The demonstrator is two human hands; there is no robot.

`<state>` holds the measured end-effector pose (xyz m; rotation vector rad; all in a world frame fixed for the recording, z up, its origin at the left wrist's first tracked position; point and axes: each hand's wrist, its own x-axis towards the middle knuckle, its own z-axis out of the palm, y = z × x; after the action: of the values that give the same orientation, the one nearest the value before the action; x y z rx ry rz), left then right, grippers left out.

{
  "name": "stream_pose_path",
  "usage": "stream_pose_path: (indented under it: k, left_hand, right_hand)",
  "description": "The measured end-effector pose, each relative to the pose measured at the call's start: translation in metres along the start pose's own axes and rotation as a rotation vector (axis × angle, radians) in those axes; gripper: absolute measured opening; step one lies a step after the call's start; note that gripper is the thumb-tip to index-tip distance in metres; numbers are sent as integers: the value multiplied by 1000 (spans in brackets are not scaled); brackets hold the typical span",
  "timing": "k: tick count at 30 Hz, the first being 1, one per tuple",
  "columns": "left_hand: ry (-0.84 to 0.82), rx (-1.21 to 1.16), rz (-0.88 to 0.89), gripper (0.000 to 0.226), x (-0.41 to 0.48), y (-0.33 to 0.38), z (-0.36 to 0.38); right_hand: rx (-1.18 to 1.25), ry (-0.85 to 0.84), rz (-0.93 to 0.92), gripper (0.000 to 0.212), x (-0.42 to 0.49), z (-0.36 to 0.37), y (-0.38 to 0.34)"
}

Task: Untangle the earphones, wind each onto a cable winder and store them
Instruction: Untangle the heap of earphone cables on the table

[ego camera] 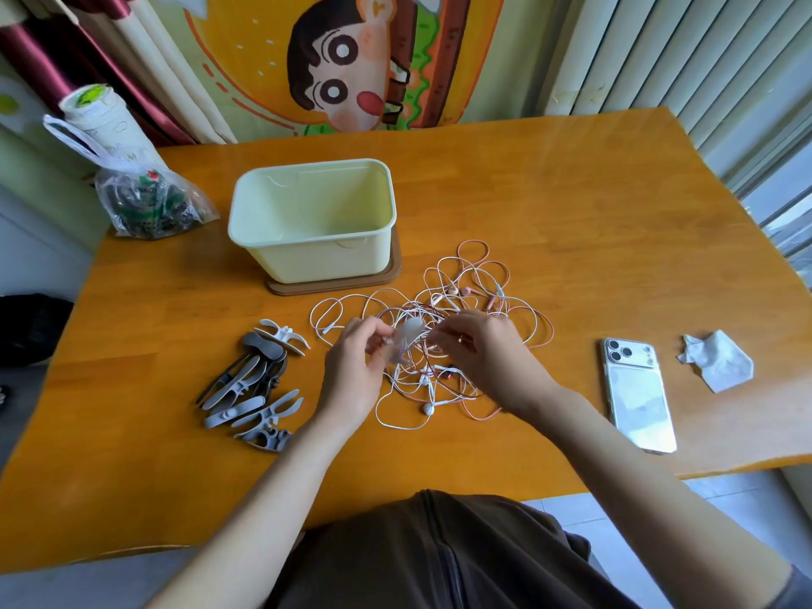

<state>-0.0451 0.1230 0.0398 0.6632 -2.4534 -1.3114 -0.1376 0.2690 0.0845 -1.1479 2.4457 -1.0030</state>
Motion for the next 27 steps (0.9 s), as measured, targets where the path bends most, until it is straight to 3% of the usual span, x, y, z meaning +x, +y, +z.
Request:
stream_pose_path:
  k: [8,13,20,24,27]
  left_hand:
    - [-240,-150,-33,13,-2,1,-3]
    - [-360,-488,-122,10,-6,13,-6]
    - [-163,-1017,-318,24,1,23,-4]
    - [-75,-1115,-364,16,3,23,-4]
    - [-5,-1149,-432,10,4,21,-4]
  right_hand:
    - [60,66,32,11,13,-14,9]
    - [106,65,105,13,13,-9,17]
    - [214,-10,159,23,4,18,14]
    - [230,-57,134,36,-3,28,7]
    - [195,-66,105,23,-6,34,5]
